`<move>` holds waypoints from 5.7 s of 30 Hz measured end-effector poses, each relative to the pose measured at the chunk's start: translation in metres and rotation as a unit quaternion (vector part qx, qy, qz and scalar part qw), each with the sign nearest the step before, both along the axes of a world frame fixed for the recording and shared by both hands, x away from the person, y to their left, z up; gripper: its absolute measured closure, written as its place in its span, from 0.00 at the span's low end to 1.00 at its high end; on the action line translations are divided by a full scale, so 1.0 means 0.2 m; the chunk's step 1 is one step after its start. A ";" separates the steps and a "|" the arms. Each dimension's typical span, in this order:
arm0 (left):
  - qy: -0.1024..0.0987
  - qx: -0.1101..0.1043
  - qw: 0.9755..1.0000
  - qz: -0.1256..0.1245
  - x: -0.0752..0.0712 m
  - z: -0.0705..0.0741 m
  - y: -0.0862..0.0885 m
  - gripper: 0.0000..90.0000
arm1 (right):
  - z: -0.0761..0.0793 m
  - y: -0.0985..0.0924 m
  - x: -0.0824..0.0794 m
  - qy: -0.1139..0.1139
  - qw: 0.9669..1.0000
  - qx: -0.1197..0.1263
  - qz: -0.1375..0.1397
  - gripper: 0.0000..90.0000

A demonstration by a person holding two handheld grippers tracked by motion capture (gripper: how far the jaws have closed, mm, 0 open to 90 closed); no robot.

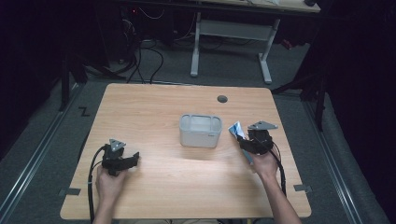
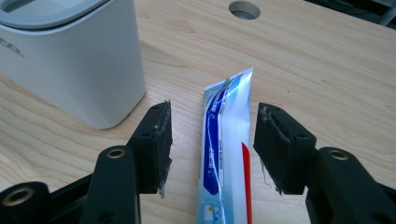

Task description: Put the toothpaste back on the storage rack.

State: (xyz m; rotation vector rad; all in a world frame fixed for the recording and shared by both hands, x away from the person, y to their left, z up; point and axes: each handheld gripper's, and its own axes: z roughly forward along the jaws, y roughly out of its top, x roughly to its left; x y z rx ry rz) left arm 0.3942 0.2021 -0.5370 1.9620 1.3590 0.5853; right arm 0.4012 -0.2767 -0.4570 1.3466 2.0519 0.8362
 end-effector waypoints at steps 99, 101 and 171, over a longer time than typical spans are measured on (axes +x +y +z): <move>0.001 -0.003 1.000 0.001 0.00 0.00 0.00 0.27 | -0.10 -0.08 0.37 0.174 0.984 0.026 -0.033 0.80; 0.001 -0.002 1.000 0.001 0.00 0.00 0.00 0.27 | -0.08 -0.09 0.36 0.167 0.985 0.039 -0.027 0.80; 0.000 0.000 1.000 0.011 0.00 0.00 0.00 0.28 | 0.44 0.06 0.00 -0.006 0.976 0.125 0.180 0.82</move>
